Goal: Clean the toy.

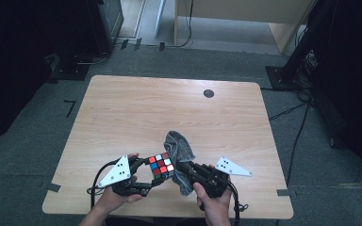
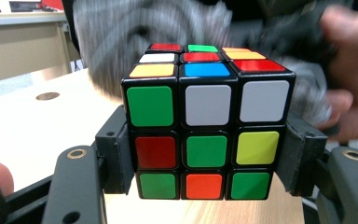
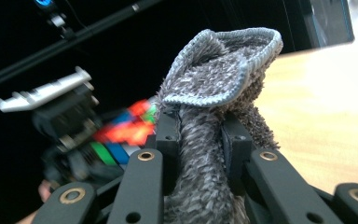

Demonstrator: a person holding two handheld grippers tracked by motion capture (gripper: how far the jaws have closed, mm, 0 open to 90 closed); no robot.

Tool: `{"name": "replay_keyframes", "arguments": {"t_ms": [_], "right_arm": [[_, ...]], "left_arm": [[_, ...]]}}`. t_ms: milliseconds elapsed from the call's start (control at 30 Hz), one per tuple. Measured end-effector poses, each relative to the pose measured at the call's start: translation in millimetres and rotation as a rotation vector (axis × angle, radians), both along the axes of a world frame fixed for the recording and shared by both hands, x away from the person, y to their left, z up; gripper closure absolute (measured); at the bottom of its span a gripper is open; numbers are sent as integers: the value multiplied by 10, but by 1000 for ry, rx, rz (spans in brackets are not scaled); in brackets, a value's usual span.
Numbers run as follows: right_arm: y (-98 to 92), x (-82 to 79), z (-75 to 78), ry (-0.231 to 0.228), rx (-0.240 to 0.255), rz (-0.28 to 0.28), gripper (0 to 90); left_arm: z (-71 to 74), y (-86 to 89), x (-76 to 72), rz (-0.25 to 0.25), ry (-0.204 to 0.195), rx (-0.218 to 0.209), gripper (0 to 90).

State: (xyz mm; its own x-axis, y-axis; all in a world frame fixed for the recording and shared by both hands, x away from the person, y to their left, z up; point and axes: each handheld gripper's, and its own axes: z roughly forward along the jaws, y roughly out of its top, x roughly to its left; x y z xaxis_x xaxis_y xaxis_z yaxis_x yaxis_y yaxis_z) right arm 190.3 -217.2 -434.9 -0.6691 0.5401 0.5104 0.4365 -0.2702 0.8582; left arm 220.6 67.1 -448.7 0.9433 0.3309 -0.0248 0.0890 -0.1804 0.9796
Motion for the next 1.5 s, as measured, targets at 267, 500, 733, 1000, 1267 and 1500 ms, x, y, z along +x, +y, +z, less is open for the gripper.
{"name": "replay_keyframes", "arguments": {"t_ms": [267,500,733,1000,1267,1500], "right_arm": [[-2,99,-201,112,70,57,742],[48,-104,166,-83,-59,9,740],[318,-155,69,-71,-173,38,742],[122,-140,177,-107,-227,-52,737],[224,-140,148,-106,-268,-36,736],[244,-155,139,-88,-272,-16,726]], "left_arm": [[43,34,7,3,11,-37,339],[-66,-170,-61,72,-91,193,340],[-76,-261,-150,71,-152,251,340],[-6,-236,-138,58,-132,208,340],[-12,-240,-148,71,-144,221,340],[-58,-291,-146,79,-146,259,340]]}}
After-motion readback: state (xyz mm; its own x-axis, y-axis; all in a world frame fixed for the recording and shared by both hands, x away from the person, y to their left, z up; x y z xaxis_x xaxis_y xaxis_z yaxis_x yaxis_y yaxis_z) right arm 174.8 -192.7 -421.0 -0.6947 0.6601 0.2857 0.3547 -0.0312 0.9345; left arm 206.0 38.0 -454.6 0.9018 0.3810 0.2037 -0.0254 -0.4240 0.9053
